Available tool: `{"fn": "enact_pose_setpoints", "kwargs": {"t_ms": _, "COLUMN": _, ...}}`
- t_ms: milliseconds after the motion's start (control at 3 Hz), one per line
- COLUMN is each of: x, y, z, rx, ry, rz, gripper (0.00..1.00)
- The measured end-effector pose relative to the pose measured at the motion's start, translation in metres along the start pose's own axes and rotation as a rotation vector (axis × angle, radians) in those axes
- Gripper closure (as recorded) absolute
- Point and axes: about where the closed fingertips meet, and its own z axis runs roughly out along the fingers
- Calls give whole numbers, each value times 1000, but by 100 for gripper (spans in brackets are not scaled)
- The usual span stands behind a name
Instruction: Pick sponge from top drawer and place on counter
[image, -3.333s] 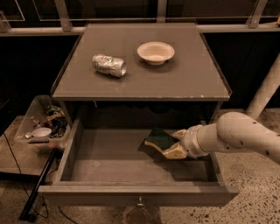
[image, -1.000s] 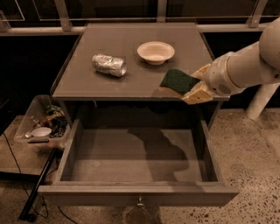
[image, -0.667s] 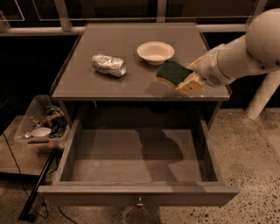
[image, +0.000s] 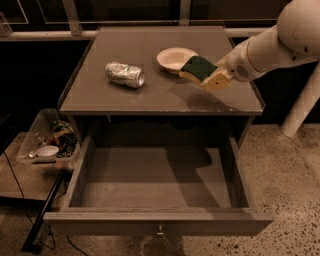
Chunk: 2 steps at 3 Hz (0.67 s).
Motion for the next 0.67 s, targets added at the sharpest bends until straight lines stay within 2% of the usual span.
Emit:
{"fn": "enact_pose_setpoints", "kwargs": {"t_ms": 333, "x": 6, "y": -19, "z": 7, "rx": -18, "ry": -6, "rz": 64, "gripper": 100}}
{"fn": "enact_pose_setpoints", "kwargs": {"t_ms": 667, "x": 14, "y": -25, "z": 14, "rx": -42, "ry": 1, "rz": 102, "gripper": 100}}
